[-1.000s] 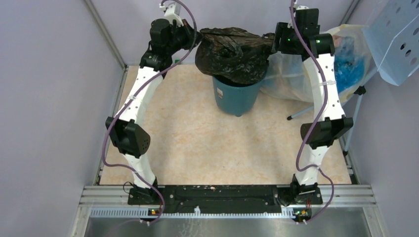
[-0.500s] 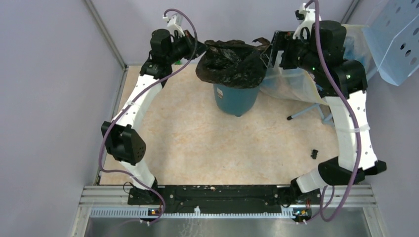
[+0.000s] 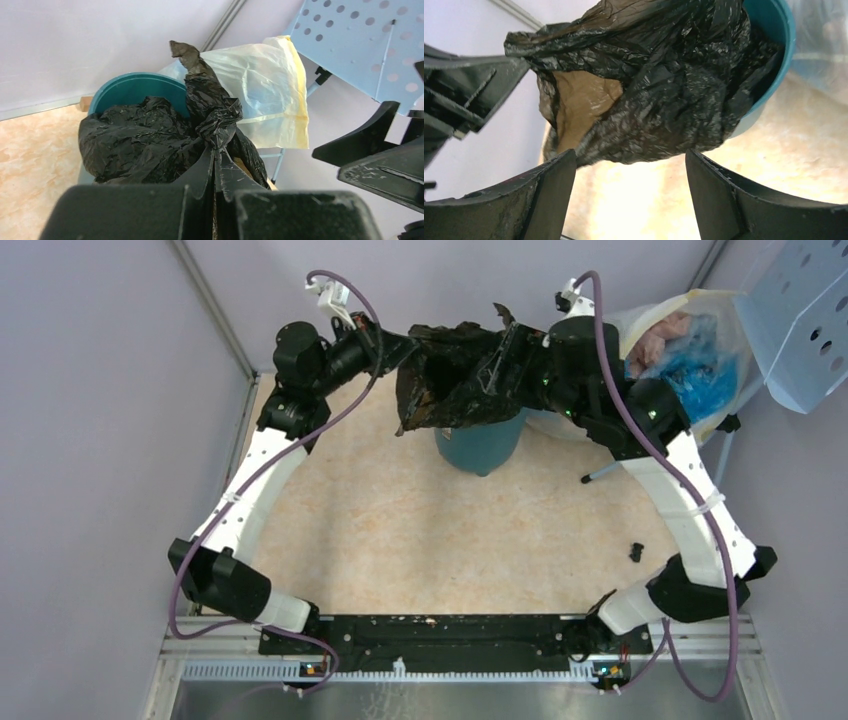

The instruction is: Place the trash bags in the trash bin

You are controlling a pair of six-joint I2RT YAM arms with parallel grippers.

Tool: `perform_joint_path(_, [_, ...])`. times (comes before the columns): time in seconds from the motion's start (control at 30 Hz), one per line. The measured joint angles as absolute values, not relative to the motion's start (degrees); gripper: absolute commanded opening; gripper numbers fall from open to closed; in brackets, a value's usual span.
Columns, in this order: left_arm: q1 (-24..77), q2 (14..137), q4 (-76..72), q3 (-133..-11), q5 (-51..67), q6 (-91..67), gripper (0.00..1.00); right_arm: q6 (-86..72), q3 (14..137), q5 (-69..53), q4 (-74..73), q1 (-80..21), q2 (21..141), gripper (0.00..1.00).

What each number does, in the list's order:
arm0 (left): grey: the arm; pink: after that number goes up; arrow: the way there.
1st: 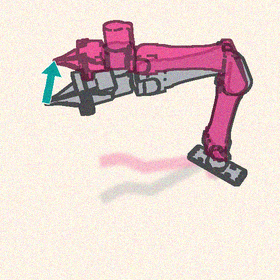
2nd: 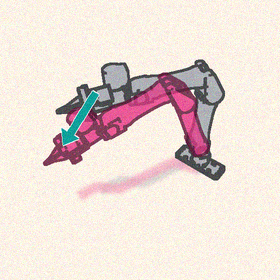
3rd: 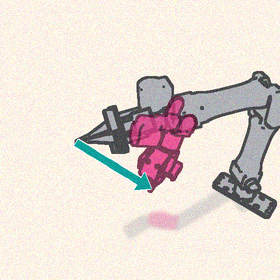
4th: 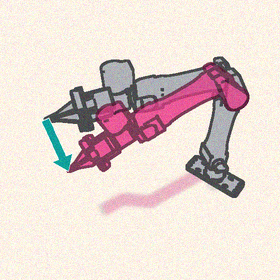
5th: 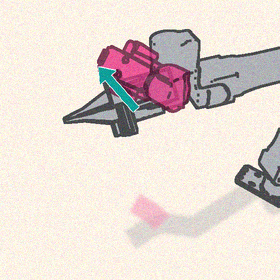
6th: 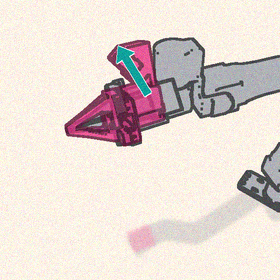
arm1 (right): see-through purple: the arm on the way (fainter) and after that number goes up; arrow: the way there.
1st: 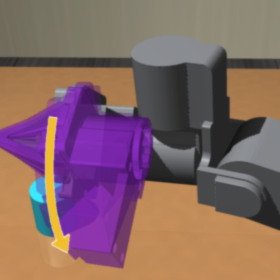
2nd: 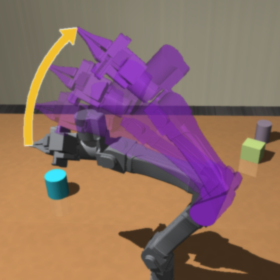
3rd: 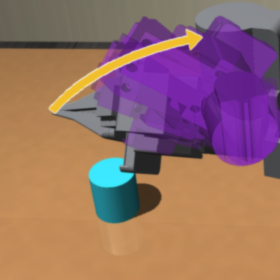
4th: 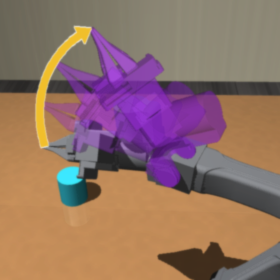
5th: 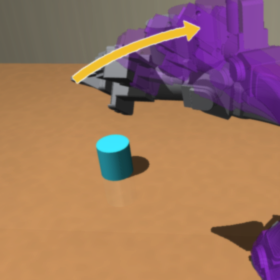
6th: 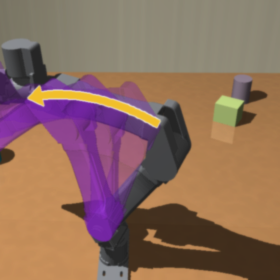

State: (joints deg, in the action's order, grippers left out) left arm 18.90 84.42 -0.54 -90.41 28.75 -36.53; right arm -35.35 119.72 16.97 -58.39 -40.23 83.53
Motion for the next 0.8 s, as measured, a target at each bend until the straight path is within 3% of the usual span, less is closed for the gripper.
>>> perform_joint_path(0.23, [19.4,83.4,-1.8,-86.3,30.3,-37.9,0.00,-46.2,122.7,24.1,-58.4,-43.6,90.1,0.61])
perform_joint_path(0.47, [19.5,82.2,-1.8,-83.5,30.8,-38.0,0.00,-52.1,128.6,27.8,-61.5,-44.6,99.0,0.63])
perform_joint_path(0.8, [19.6,80.1,-2.1,-83.1,32.0,-38.0,0.00,-56.6,129.1,31.5,-67.5,-45.6,101.0,0.63])
